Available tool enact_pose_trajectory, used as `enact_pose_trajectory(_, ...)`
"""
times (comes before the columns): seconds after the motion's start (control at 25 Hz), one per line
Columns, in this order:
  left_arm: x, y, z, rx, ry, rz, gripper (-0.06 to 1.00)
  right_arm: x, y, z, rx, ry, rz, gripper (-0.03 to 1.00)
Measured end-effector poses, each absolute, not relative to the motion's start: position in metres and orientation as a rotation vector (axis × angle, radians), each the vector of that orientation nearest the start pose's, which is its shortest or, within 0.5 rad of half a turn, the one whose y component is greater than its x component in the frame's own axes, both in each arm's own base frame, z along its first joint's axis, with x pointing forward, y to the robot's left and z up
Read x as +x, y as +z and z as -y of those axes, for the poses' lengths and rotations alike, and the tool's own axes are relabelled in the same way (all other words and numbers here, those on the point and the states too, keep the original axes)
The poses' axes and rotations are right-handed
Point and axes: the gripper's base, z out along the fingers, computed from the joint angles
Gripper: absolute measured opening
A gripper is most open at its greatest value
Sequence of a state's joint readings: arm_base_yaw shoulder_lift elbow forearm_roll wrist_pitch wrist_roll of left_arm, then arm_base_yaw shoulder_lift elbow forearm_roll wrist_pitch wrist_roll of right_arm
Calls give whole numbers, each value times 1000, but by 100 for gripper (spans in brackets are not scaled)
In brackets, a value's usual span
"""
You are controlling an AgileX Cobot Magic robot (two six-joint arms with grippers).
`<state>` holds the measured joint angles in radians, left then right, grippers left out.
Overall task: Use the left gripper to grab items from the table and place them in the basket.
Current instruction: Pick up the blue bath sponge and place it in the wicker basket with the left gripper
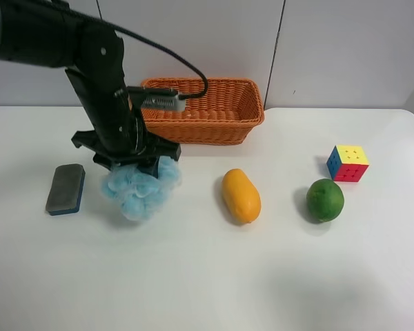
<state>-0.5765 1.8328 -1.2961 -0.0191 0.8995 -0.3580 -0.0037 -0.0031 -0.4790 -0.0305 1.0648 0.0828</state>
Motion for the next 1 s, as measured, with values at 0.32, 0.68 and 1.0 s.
enact_pose_trajectory(0.32, 327, 295, 215, 362, -245, -2789, 50, -3, 271, 2, 90, 12, -2064, 99)
enact_pose_trajectory(0.68, 389, 326, 240, 347, -300, -2602, 48, -3, 271, 2, 90, 12, -2064, 99)
enact_pose_trajectory(1.0, 451, 290, 254, 335, -318, -2488, 48, -3, 271, 2, 90, 12, -2064, 99)
